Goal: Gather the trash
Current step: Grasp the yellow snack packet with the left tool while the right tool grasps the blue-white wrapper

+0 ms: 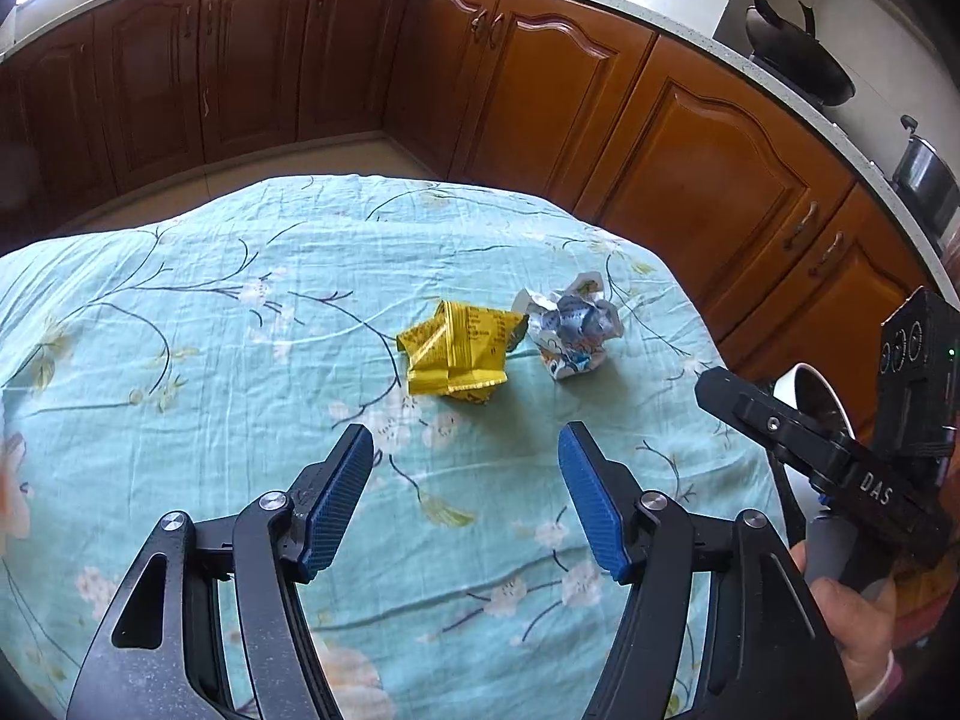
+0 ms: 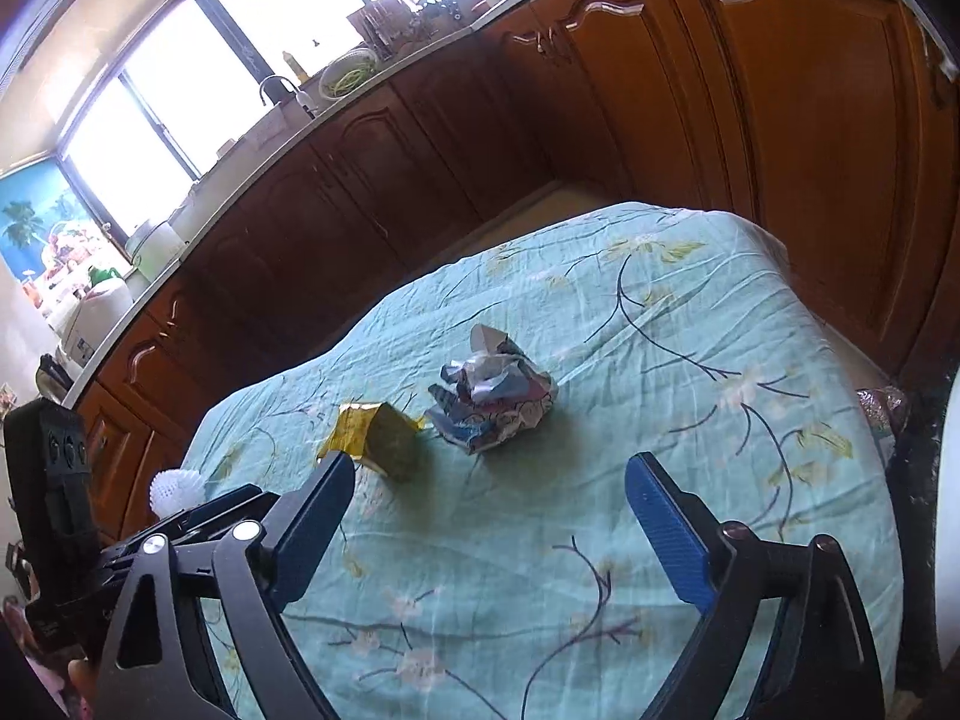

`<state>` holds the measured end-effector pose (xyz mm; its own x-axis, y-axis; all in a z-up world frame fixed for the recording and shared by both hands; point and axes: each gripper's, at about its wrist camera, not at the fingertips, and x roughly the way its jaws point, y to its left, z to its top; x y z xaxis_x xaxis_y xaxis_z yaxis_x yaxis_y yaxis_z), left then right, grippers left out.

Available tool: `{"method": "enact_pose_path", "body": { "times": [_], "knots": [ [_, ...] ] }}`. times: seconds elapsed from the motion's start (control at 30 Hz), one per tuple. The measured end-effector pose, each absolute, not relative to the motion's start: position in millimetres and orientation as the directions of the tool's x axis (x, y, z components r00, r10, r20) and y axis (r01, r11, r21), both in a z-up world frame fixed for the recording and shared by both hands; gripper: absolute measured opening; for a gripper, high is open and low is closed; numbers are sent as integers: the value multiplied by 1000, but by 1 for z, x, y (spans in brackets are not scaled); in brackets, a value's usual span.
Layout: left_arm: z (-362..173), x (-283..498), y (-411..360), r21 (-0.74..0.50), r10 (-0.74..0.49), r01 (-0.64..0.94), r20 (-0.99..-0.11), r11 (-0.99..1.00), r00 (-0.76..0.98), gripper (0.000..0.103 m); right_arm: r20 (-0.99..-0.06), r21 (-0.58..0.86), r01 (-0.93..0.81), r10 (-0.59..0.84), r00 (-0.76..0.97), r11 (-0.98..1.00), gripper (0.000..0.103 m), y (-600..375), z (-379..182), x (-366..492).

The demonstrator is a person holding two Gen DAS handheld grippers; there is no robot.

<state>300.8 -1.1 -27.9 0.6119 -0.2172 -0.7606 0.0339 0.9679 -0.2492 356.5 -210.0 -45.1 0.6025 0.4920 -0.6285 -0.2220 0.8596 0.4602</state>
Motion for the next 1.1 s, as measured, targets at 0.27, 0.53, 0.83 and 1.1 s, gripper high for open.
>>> {"method": "enact_pose_path", "body": {
  "times": [0.27,0.53,0.83,1.1],
  "knots": [
    [-44,345,-5,-224,-206,48,-765,973,610,65,-644,506,-179,507,573,844,57,-204,-62,409],
    [-61,360,-9,-176,-184,72,-782,982,596,44,-652,528,-202,547,525,825,9,-194,-82,411],
    [-51,320,-3,-223,-221,74,-762,972,609,44,-617,506,-255,552,561,824,3,-208,-67,359],
    [-38,272,-14,-269,-274,105,-730,957,626,44,-578,484,-264,531,619,834,3,-237,-50,298]
  ]
}}
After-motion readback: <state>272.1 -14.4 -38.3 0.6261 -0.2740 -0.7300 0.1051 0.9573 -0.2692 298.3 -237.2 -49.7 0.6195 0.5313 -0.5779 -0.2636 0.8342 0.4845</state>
